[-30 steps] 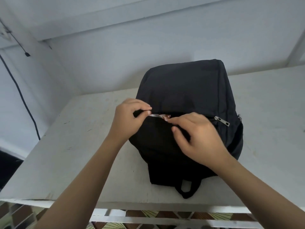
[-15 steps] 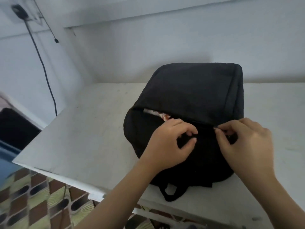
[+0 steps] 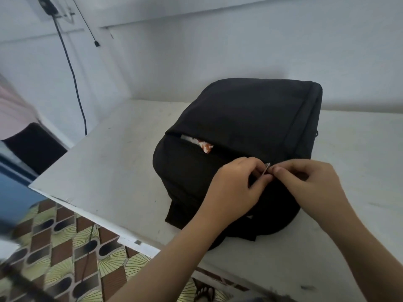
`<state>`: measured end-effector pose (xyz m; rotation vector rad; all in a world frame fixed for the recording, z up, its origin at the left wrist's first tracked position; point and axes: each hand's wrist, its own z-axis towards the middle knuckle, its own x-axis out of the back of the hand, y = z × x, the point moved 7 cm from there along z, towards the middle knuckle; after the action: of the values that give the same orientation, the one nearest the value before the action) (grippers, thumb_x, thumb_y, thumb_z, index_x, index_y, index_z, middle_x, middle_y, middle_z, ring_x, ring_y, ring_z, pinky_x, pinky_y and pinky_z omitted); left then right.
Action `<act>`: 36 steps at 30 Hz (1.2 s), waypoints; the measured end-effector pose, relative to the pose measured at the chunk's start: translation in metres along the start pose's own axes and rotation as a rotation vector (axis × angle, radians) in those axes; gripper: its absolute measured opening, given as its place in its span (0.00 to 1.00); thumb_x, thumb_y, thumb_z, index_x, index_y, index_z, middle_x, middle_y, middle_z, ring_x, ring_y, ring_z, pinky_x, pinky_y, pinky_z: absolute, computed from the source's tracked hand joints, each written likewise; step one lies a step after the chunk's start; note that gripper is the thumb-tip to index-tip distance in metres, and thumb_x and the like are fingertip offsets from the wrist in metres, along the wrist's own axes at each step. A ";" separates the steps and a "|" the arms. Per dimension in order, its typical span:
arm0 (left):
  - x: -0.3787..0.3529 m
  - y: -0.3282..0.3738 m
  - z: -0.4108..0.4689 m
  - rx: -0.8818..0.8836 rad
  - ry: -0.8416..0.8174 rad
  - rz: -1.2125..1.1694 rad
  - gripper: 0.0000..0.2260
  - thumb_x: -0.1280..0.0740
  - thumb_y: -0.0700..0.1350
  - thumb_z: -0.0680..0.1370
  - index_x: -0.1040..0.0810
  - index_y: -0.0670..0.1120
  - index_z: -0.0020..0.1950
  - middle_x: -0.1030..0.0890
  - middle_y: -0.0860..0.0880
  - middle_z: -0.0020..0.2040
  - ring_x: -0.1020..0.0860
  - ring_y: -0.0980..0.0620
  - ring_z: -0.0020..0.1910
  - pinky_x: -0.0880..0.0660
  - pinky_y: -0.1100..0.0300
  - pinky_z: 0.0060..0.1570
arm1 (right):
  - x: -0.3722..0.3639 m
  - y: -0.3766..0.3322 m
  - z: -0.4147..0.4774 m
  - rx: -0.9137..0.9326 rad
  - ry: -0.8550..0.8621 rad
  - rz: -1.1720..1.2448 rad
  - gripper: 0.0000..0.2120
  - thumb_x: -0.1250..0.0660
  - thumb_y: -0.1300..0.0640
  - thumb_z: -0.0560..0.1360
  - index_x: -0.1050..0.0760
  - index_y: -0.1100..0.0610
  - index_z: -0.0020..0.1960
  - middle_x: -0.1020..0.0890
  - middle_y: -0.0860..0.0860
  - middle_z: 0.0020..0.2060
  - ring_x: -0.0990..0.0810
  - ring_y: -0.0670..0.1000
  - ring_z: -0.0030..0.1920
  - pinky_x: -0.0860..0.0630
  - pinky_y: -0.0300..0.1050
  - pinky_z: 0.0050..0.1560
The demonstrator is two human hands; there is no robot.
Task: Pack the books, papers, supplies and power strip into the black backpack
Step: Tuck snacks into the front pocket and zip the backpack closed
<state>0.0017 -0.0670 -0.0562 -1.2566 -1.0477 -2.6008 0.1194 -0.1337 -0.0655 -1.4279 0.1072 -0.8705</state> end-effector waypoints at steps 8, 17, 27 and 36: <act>0.013 -0.010 0.000 0.099 0.107 -0.213 0.01 0.30 0.37 0.74 0.20 0.41 0.42 0.21 0.55 0.35 0.24 0.60 0.34 0.30 0.72 0.35 | 0.001 -0.004 0.001 0.387 0.057 -0.278 0.16 0.29 0.52 0.70 0.20 0.50 0.58 0.27 0.44 0.39 0.29 0.39 0.40 0.32 0.30 0.41; 0.032 -0.027 0.000 0.141 0.131 -0.172 0.02 0.30 0.37 0.73 0.20 0.43 0.40 0.21 0.53 0.34 0.22 0.55 0.34 0.27 0.70 0.33 | -0.001 -0.013 0.005 0.622 0.171 -0.414 0.10 0.33 0.52 0.72 0.16 0.56 0.46 0.22 0.50 0.36 0.26 0.50 0.38 0.31 0.49 0.37; 0.092 -0.077 -0.009 0.230 0.270 0.041 0.04 0.29 0.37 0.73 0.21 0.44 0.38 0.22 0.54 0.31 0.23 0.55 0.34 0.30 0.73 0.32 | 0.000 -0.006 0.002 0.683 0.219 -0.442 0.09 0.33 0.54 0.73 0.16 0.58 0.45 0.21 0.51 0.35 0.24 0.52 0.36 0.33 0.46 0.37; 0.107 -0.083 -0.005 0.176 0.260 0.065 0.05 0.29 0.36 0.72 0.21 0.44 0.39 0.23 0.57 0.31 0.24 0.62 0.33 0.31 0.75 0.31 | 0.002 -0.004 0.001 0.652 0.256 -0.486 0.09 0.33 0.54 0.73 0.17 0.58 0.45 0.21 0.51 0.35 0.24 0.53 0.36 0.34 0.44 0.39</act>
<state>-0.1005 0.0174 -0.0279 -0.8720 -1.1343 -2.4738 0.1196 -0.1338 -0.0611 -0.7275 -0.3212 -1.3368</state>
